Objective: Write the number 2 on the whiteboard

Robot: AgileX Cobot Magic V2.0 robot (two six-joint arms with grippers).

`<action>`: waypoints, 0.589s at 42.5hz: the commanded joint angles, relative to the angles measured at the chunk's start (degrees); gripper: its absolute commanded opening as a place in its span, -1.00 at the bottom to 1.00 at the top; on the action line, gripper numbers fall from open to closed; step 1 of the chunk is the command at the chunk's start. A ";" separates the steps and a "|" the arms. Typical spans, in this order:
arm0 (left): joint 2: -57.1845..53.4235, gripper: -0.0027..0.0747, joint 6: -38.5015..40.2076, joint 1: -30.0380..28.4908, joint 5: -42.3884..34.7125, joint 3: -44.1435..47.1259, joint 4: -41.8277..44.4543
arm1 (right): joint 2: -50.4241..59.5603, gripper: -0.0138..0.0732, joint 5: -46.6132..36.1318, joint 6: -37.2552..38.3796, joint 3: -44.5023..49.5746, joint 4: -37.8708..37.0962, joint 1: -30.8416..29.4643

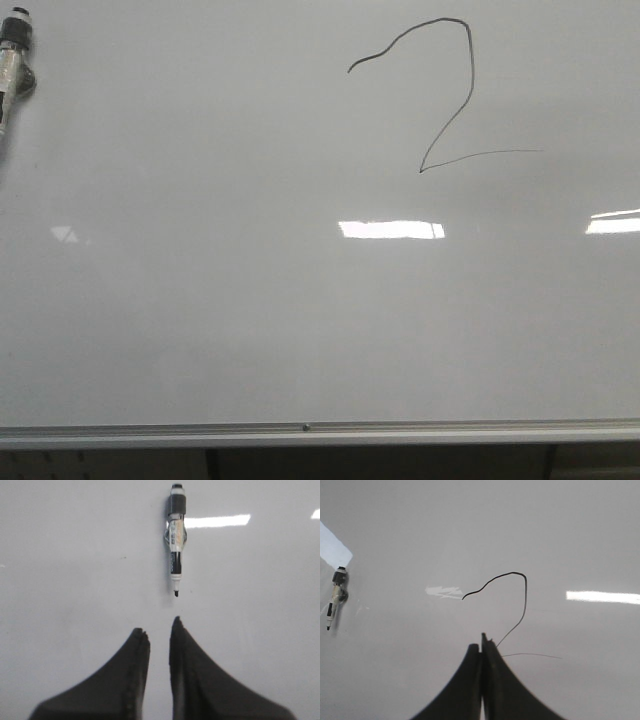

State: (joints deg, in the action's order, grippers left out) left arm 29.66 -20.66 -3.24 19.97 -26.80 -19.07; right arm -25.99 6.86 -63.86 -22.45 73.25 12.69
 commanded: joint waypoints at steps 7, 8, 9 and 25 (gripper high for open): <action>-11.42 -0.98 0.39 -0.05 -5.58 1.03 -1.10 | -0.21 -0.95 -1.18 -0.27 -1.47 0.66 -0.30; -11.98 -0.98 0.39 -0.05 -5.90 0.91 -1.10 | -0.21 -0.95 -1.18 -0.27 -1.47 0.66 -0.30; -12.60 -0.98 0.39 -0.05 -6.17 0.93 -1.22 | -0.21 -0.95 -1.18 -0.27 -1.47 0.66 -0.30; -13.55 -0.98 0.39 -0.05 -6.64 0.93 -1.22 | -0.21 -0.95 -1.18 -0.27 -1.47 0.66 -0.30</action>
State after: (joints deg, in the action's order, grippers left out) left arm 15.71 -20.66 -3.24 17.99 -24.27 -19.34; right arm -25.99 6.86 -63.86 -22.45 73.25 12.69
